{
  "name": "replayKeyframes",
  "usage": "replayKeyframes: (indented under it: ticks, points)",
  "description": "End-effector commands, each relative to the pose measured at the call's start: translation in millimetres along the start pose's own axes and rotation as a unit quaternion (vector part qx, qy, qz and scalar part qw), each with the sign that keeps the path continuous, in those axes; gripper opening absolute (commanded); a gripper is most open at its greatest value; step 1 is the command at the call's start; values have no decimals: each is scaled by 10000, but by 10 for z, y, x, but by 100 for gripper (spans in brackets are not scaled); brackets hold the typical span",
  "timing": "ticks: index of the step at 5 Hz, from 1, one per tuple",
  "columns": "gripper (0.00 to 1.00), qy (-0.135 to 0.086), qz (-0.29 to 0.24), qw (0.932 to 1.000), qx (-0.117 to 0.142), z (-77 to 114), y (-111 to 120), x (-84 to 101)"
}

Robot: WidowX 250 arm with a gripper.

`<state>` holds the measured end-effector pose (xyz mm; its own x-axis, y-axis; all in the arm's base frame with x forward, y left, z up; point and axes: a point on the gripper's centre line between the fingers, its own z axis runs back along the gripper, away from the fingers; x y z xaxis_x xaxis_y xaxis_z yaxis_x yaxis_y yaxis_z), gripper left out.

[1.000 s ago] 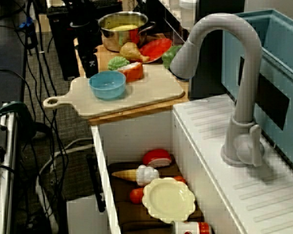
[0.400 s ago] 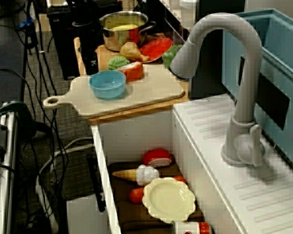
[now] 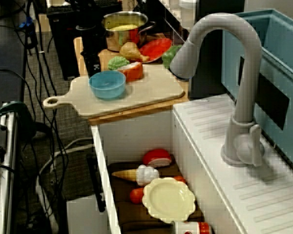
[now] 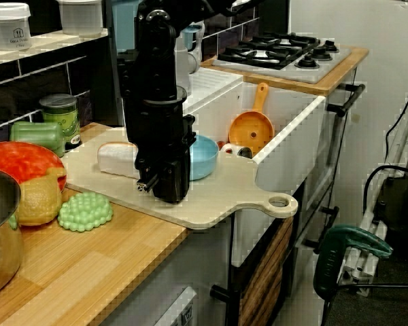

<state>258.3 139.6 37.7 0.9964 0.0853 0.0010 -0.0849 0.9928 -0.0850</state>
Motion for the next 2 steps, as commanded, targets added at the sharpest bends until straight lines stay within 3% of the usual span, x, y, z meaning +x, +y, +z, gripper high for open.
replayKeyframes:
  ticks: [1,2]
  points:
    - [0,-24,-152,9999,-45,-57,-164,128]
    - [0,5,-198,9996,-210,3,-234,184]
